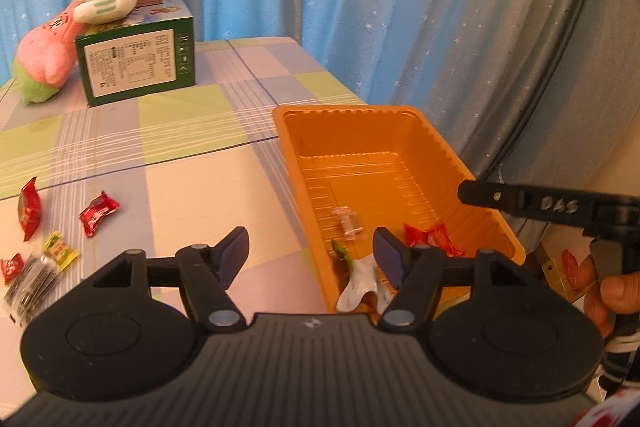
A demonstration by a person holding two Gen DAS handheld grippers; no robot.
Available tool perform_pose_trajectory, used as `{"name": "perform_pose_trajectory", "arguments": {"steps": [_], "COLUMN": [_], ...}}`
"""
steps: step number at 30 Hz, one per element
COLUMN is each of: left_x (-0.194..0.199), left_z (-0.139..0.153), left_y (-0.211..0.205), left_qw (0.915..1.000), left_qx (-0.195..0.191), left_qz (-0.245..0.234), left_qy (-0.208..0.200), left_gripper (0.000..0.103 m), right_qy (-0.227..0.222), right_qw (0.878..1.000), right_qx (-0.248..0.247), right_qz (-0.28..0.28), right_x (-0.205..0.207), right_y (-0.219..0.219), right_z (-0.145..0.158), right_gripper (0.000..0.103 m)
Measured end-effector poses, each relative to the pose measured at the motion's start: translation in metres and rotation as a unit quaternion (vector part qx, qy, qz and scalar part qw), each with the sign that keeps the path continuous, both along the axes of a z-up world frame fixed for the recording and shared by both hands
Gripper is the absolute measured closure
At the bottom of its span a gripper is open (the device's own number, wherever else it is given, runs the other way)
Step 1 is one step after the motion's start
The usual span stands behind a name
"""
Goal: Organize snacks
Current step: 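Open both tools to release the candies into the tray, then withdraw both tools from the tray back over the table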
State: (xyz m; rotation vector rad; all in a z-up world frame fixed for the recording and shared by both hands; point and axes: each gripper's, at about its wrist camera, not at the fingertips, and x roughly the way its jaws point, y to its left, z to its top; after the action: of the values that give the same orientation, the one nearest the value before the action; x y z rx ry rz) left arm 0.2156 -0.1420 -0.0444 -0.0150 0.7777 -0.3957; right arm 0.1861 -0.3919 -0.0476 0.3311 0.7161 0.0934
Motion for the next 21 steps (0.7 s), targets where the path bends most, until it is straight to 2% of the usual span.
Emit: {"name": "perform_pose_trajectory", "arguments": {"steps": [9,21], "left_x": [-0.029,-0.075], "left_z": [0.009,0.033], "left_y": [0.019,0.047], "left_qw": [0.9998,0.9988], "left_qx": [-0.001,-0.01], "left_qz": [0.02,0.043], "left_qy": [-0.007,-0.019], "left_gripper": [0.033,0.03], "right_qy": [0.018,0.004], "right_qw": [0.999,1.0], "right_qx": [0.005,0.01], "right_qz": [-0.034,-0.025], "right_x": [-0.027,-0.075], "right_y": [-0.009,0.019], "right_z": [0.01,0.045], "right_gripper": [0.037,0.037]}}
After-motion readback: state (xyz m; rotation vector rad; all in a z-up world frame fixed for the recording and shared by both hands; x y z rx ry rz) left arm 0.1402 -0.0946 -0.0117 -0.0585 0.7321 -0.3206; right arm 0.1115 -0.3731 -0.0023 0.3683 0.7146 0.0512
